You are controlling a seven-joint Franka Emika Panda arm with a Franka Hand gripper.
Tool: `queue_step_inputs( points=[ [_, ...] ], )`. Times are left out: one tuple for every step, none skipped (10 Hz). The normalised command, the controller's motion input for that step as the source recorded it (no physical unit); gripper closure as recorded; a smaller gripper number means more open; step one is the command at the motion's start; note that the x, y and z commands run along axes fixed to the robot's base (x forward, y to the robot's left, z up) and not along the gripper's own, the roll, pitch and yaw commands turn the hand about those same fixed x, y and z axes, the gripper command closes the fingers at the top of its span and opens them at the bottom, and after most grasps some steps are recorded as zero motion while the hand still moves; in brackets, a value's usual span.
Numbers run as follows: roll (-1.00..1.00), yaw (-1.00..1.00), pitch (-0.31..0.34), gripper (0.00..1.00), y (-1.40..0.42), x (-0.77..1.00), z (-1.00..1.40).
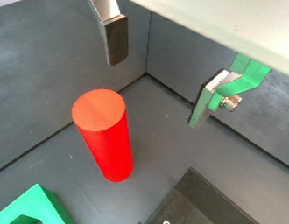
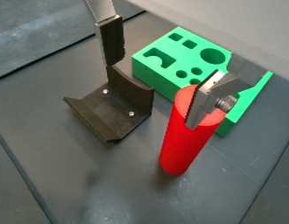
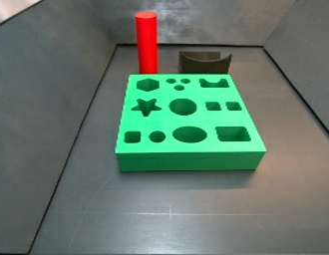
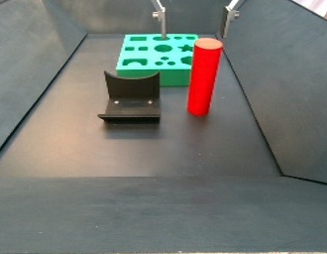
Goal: Pick up the round object. Move up. Move to above the board. Insert the round object.
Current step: Pick up the round object.
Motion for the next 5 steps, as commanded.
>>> queue_step_inputs(
  points=[
    [0.0, 0.0, -0.05, 0.0, 0.0, -0.03, 0.0],
    [0.0, 0.04, 0.0, 0.0, -0.1, -0.09, 0.0],
    [0.08, 0.16, 0.0, 0.0, -0.49, -0.23, -0.06],
    [0.04, 0.14, 0.0, 0.0, -0.55, -0.2, -0.1],
    [0.0, 0.12, 0.0, 0.0, -0.43, -0.19, -0.19]
  ],
)
